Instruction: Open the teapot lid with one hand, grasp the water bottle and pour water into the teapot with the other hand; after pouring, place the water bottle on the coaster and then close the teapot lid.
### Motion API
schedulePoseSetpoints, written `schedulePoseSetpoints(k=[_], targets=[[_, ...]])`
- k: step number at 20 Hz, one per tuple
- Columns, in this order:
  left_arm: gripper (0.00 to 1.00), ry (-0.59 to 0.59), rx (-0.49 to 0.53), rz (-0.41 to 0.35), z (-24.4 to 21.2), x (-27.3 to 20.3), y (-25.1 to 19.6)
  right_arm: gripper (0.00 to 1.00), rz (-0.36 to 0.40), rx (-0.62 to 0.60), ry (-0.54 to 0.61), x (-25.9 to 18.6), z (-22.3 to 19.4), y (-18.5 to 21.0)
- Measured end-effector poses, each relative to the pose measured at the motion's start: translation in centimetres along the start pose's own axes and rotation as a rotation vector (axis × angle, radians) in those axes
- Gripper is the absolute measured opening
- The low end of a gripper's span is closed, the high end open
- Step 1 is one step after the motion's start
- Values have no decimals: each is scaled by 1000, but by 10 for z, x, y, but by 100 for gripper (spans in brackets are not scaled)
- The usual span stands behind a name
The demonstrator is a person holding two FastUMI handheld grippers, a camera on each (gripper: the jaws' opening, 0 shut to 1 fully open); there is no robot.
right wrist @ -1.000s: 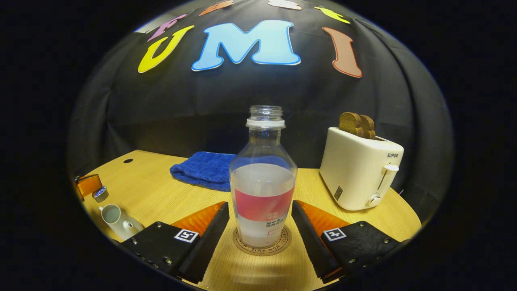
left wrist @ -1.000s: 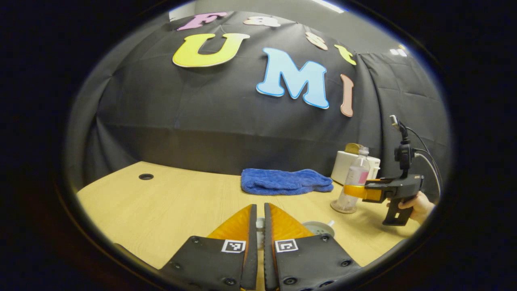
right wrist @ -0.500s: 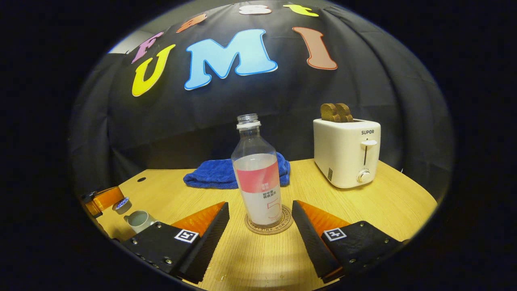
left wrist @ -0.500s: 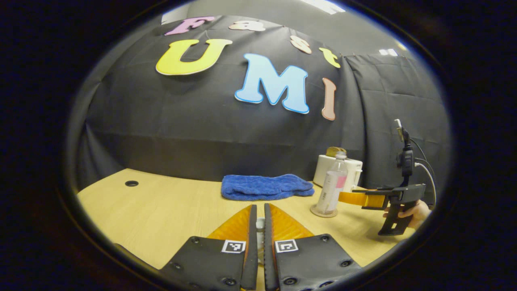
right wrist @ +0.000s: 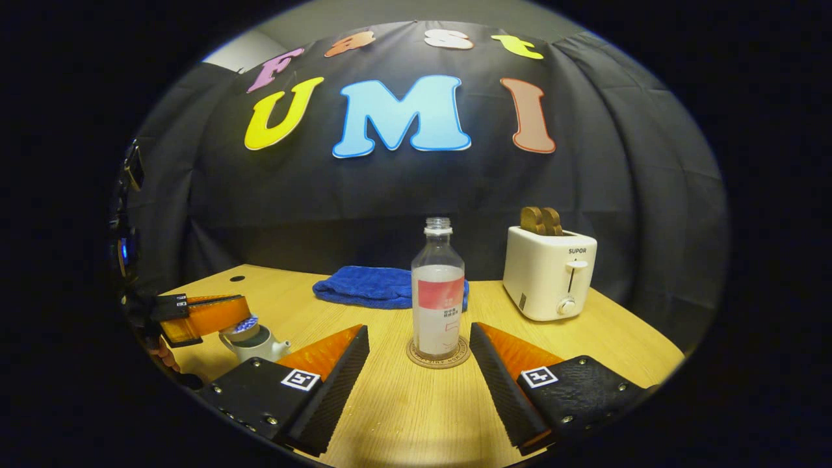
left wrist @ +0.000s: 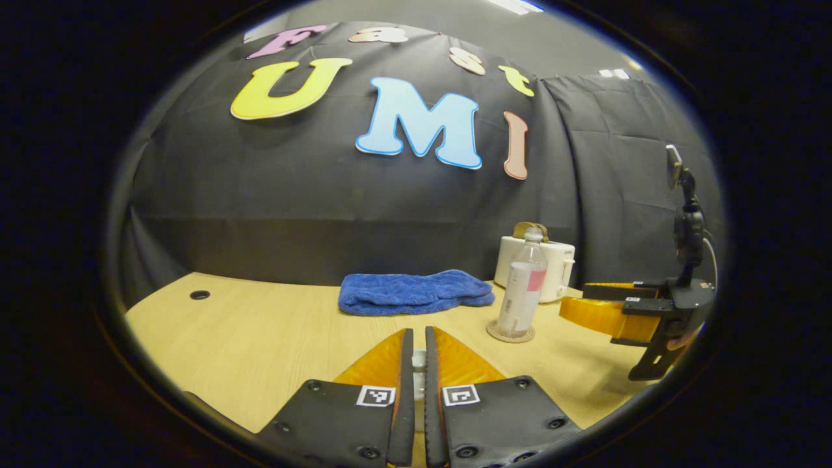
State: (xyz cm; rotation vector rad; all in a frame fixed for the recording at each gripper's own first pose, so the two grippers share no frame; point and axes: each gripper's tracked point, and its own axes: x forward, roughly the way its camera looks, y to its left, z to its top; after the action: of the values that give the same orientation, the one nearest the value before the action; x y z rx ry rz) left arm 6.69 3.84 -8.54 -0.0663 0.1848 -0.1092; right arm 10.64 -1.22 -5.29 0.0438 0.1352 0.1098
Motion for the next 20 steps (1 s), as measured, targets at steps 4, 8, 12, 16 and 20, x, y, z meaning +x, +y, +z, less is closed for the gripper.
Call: schedulePoseSetpoints(k=[4,8,12,16,20], targets=[[15,-5,19,1,-1,6,-5,96,20,-15,-16,-3,0,12],[12,9,64,16,-7,8,-8,96,14,-17,11,1,-13,5],[15,12,84,34,-9,10,-7,96,5,-11,6,1,-14,1],[16,20,91,44,-12,13,-8,96,13,-13,13,1,-17,5],[21,33,82,55,-16,10,-10,96,9,-25,17,2,-19,6]])
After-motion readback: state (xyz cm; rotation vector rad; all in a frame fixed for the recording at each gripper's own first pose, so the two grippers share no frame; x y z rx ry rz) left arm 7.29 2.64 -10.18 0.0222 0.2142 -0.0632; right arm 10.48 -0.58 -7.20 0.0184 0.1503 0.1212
